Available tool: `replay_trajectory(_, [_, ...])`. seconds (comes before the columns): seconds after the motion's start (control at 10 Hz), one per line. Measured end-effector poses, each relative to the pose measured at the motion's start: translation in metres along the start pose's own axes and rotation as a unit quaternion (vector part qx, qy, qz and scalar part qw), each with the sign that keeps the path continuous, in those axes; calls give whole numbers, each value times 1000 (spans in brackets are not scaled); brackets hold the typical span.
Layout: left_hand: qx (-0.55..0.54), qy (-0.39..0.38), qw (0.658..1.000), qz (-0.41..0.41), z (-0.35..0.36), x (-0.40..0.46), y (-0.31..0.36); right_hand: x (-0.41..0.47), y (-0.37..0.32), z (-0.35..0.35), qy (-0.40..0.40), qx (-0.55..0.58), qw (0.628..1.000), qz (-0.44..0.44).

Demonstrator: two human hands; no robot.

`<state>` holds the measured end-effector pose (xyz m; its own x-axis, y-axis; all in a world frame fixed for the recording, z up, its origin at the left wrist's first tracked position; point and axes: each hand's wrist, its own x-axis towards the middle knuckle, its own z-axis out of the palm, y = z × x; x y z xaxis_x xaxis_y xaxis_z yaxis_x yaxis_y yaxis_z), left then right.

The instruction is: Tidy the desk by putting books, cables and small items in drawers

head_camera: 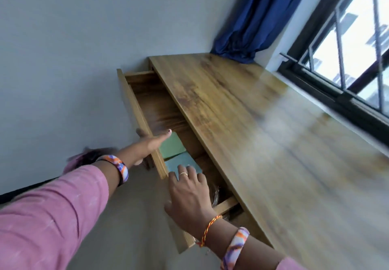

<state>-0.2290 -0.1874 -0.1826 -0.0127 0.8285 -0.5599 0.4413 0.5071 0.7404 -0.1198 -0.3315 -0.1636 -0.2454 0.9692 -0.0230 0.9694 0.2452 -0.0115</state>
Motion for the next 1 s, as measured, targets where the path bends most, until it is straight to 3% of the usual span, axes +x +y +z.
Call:
replay_trajectory(0.1, [-49, -81, 995, -24, 11, 4, 21, -3, 20, -3, -10, 1, 998, 63])
replay_trajectory(0.2, [-73, -109, 991, 0, 26, 9, 32, -8, 39, -5, -38, 26, 993, 110])
replay_trajectory(0.5, [-103, -122, 987, 31, 69, 31, 57, -2, 79, -2, 5, 19, 965, 261])
replay_trajectory(0.7, [-220, -134, 965, 44, 76, 35, 60, 4, 96, 6, 6, -53, 973, 224])
replay_trajectory(0.8, [-211, -126, 968, 48, 77, 29, 63, 9, 97, 1, -18, -66, 972, 223])
replay_trajectory(0.9, [26, 36, 990, 137, 85, 15, 64, 3, 102, -18, -28, -31, 982, 183])
replay_trajectory(1.0, [216, 151, 894, 363, 98, -11, 69, -11, 113, -47, 16, 48, 981, 190])
